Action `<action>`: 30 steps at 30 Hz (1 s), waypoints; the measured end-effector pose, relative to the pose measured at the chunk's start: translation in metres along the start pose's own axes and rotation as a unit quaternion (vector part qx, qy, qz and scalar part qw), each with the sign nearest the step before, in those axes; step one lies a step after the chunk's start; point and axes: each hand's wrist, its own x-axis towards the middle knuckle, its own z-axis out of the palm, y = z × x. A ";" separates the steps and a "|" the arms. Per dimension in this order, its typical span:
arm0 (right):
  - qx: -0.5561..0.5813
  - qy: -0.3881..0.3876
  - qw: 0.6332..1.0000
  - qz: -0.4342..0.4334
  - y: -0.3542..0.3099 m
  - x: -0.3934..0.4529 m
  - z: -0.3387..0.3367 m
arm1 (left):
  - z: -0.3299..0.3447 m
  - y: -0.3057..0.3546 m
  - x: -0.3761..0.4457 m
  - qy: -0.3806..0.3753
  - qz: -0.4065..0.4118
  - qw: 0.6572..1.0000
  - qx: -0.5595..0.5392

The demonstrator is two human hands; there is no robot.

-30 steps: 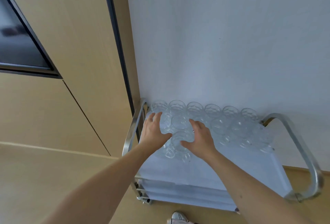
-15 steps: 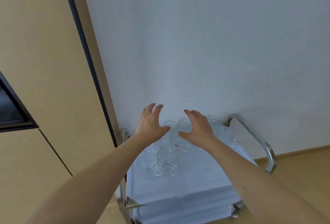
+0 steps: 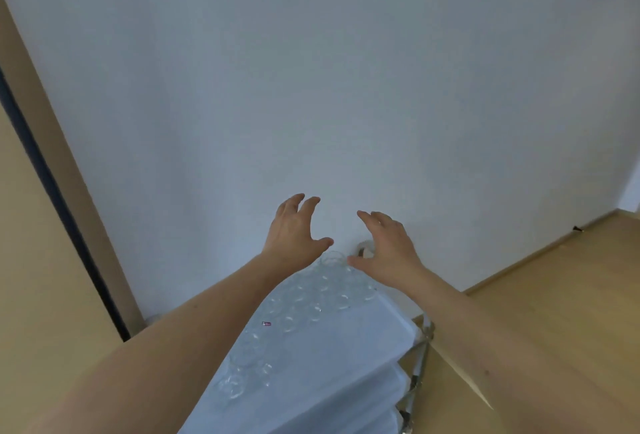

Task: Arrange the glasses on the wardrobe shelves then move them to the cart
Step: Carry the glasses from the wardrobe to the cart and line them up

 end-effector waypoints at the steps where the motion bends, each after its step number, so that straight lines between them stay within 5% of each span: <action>1: -0.004 0.009 1.000 0.008 0.012 -0.005 -0.013 | 0.006 0.017 0.005 -0.003 0.011 1.000 -0.006; 17: -0.045 0.108 0.979 0.169 0.235 -0.124 -0.195 | 0.136 0.311 0.033 -0.079 0.186 0.978 -0.059; 30: -0.104 0.155 0.943 0.275 0.358 -0.201 -0.273 | 0.235 0.471 0.030 -0.165 0.279 0.942 -0.087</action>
